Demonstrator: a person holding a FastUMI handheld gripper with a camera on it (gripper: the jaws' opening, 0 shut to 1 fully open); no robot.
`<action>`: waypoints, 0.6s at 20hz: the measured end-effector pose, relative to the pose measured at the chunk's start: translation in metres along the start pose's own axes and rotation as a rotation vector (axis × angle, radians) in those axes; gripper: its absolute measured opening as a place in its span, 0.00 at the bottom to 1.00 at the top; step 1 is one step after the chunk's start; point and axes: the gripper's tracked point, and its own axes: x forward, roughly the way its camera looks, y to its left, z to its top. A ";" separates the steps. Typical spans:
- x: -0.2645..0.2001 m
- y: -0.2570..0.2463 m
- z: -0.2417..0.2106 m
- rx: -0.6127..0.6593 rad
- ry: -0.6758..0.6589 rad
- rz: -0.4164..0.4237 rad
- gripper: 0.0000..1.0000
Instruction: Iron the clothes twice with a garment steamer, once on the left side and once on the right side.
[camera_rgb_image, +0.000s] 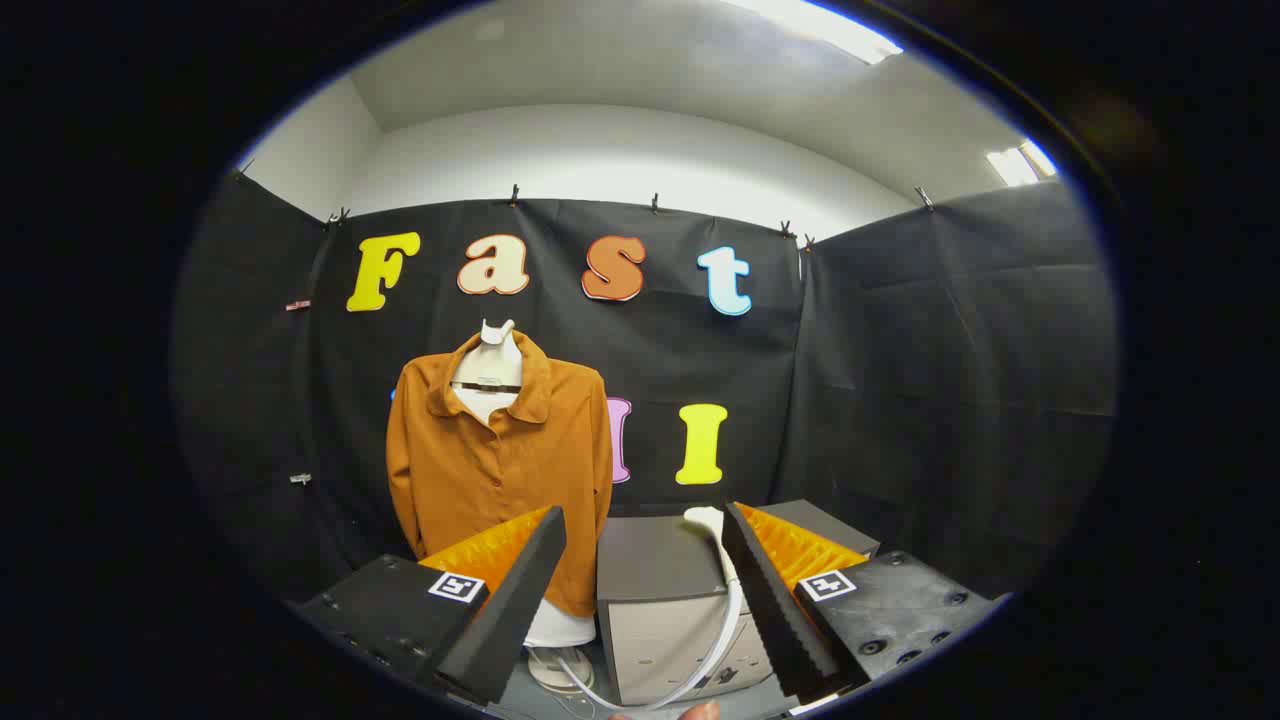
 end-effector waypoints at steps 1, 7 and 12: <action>-0.001 0.000 -0.001 0.001 0.002 0.000 0.98; -0.005 -0.004 0.000 -0.002 -0.004 -0.011 0.98; -0.005 -0.013 0.001 0.007 -0.008 -0.028 0.98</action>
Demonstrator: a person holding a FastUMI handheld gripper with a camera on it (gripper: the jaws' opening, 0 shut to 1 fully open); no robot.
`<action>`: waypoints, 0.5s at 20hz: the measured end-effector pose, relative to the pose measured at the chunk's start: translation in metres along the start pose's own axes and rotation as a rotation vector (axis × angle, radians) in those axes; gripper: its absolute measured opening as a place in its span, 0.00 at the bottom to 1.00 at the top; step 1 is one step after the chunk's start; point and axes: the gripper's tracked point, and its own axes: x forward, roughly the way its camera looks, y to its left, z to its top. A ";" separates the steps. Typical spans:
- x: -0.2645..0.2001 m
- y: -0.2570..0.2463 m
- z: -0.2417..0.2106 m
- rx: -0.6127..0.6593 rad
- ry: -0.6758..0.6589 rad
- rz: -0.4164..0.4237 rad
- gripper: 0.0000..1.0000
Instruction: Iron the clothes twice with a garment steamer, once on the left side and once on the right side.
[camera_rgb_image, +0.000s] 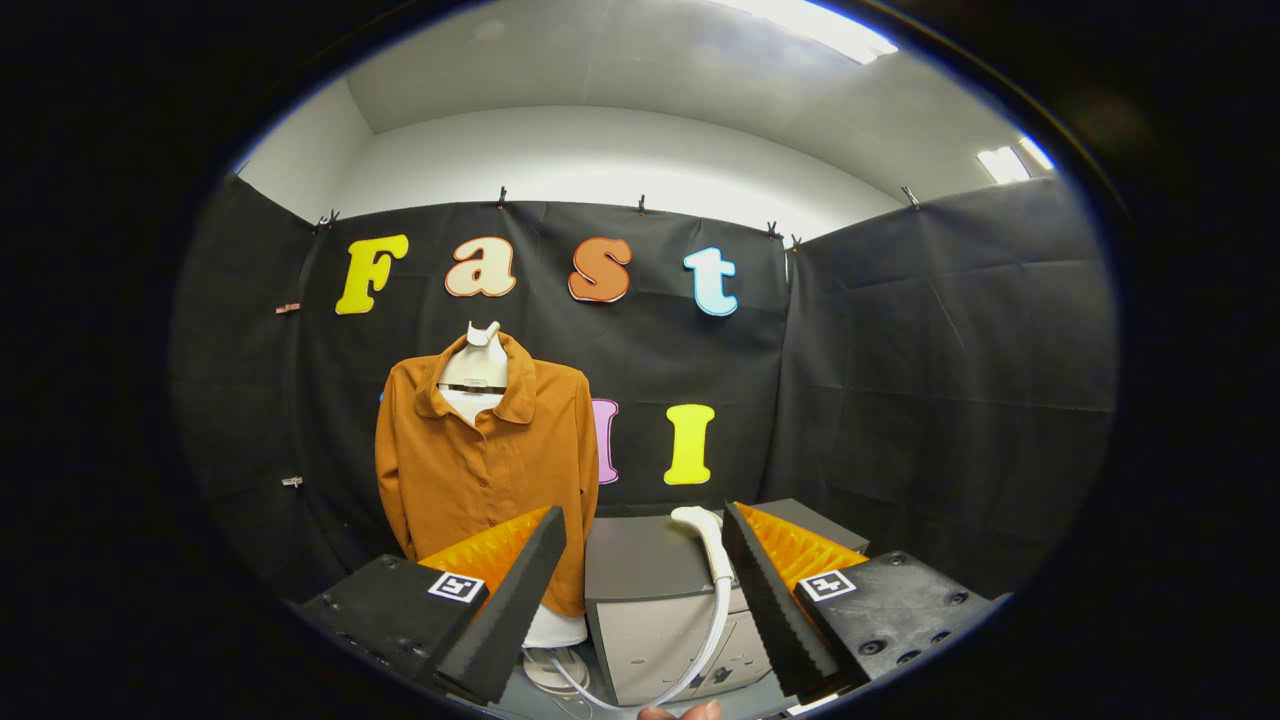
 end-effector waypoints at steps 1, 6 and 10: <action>0.000 -0.002 0.001 0.001 -0.004 -0.005 0.98; 0.005 -0.011 0.002 0.001 -0.002 -0.016 0.98; 0.023 -0.020 0.002 0.022 0.005 -0.019 0.98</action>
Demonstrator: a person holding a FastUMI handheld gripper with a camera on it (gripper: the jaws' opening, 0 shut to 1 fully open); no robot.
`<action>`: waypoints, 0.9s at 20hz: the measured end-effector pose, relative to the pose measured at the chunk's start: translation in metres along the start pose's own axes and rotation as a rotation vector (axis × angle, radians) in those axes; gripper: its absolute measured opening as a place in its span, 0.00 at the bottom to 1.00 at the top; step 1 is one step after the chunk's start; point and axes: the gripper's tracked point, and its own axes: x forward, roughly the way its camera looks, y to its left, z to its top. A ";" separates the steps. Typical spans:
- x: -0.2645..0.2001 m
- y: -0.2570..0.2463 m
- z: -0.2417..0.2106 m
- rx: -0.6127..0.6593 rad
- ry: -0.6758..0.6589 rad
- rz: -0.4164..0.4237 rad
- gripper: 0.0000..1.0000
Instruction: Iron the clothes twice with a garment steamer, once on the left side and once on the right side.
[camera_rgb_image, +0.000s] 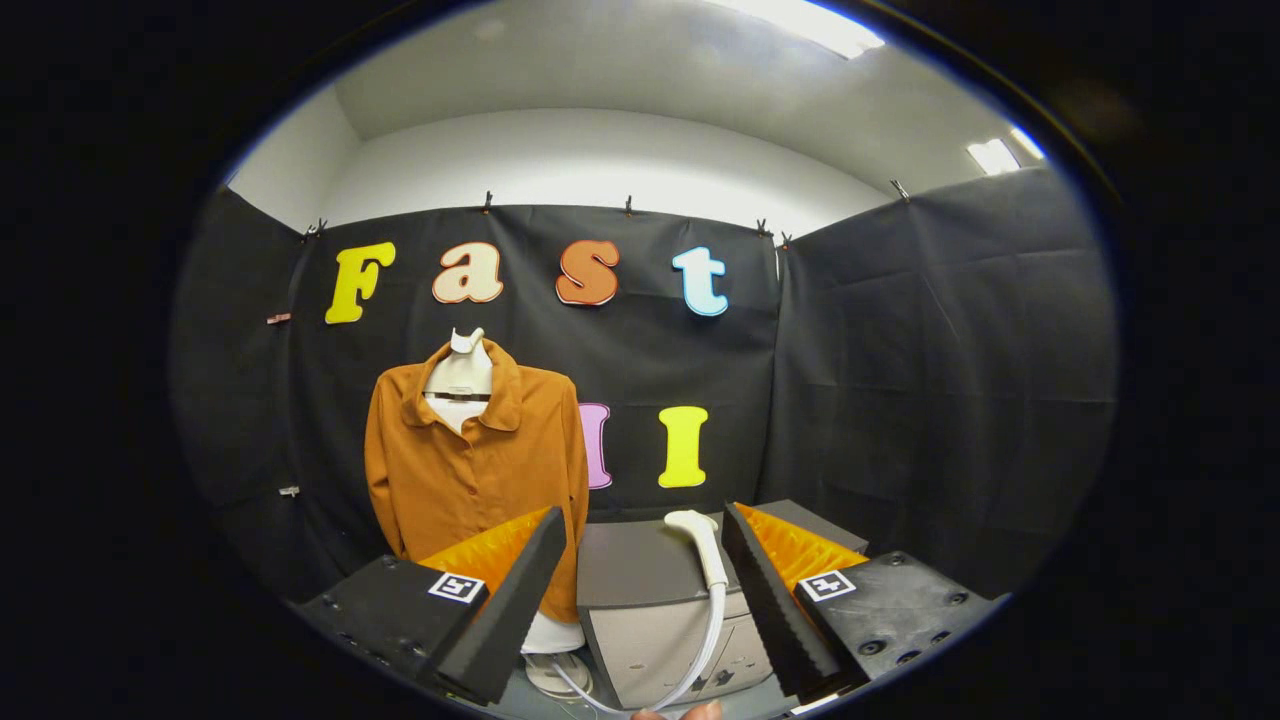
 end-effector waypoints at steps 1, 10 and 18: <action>0.008 -0.004 -0.005 0.001 0.017 -0.003 0.98; 0.101 -0.051 -0.069 0.034 0.279 0.018 0.99; 0.208 -0.093 -0.164 0.062 0.560 0.073 0.99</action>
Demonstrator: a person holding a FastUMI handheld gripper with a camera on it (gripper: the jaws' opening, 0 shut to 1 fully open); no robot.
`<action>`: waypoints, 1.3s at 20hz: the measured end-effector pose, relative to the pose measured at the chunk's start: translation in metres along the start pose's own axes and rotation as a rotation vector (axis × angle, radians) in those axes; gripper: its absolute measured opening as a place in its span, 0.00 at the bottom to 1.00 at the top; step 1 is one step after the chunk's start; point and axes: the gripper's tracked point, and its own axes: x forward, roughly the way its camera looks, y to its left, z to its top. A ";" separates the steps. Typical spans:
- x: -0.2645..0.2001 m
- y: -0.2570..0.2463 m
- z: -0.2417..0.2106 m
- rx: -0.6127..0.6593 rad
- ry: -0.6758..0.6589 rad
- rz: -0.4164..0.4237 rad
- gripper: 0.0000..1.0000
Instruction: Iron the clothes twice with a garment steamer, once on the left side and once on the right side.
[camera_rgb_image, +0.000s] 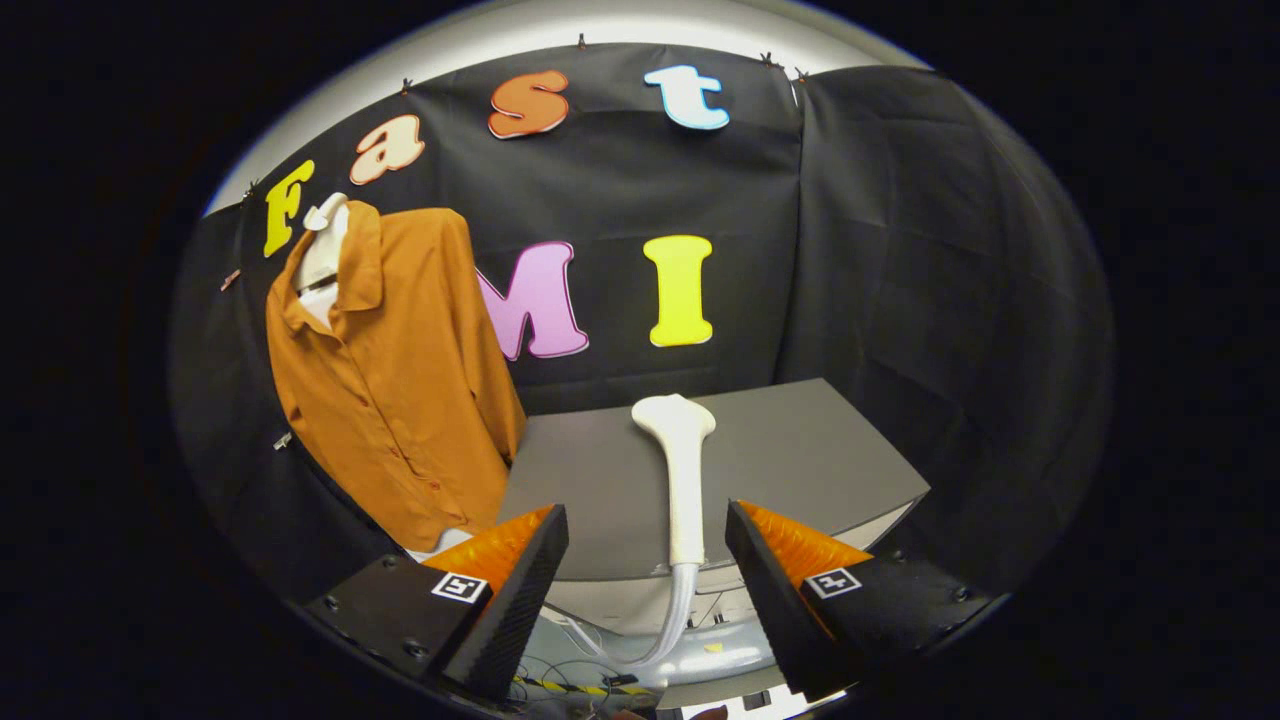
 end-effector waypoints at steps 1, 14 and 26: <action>0.016 -0.008 -0.003 0.011 0.028 -0.002 0.99; 0.164 -0.034 -0.074 0.034 0.363 0.069 0.83; 0.166 -0.023 -0.057 0.037 0.179 0.112 0.29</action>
